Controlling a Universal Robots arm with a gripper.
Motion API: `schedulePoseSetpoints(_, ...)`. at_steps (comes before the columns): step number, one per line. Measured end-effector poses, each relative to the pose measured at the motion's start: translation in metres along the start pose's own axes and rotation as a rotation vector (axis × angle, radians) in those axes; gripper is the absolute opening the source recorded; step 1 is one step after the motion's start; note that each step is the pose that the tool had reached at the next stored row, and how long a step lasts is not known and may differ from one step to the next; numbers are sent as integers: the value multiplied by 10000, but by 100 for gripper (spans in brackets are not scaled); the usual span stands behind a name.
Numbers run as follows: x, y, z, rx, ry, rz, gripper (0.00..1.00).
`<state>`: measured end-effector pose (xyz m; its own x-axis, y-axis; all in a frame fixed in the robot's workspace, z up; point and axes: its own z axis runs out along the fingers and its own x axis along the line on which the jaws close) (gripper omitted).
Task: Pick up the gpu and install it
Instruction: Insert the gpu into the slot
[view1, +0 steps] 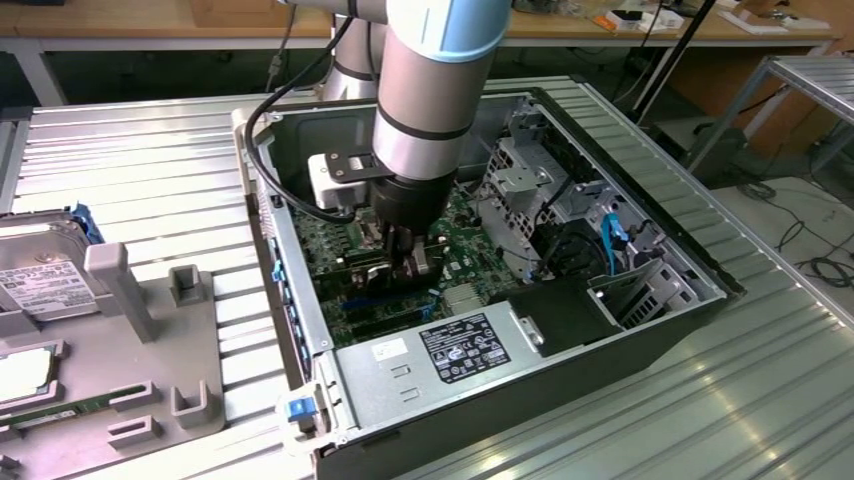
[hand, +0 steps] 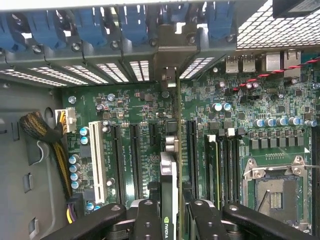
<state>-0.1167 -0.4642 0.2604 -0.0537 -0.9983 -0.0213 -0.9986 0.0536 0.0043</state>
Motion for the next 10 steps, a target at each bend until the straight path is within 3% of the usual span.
schedulePoseSetpoints(10,-30,1,0,-5,-16,-185,27)
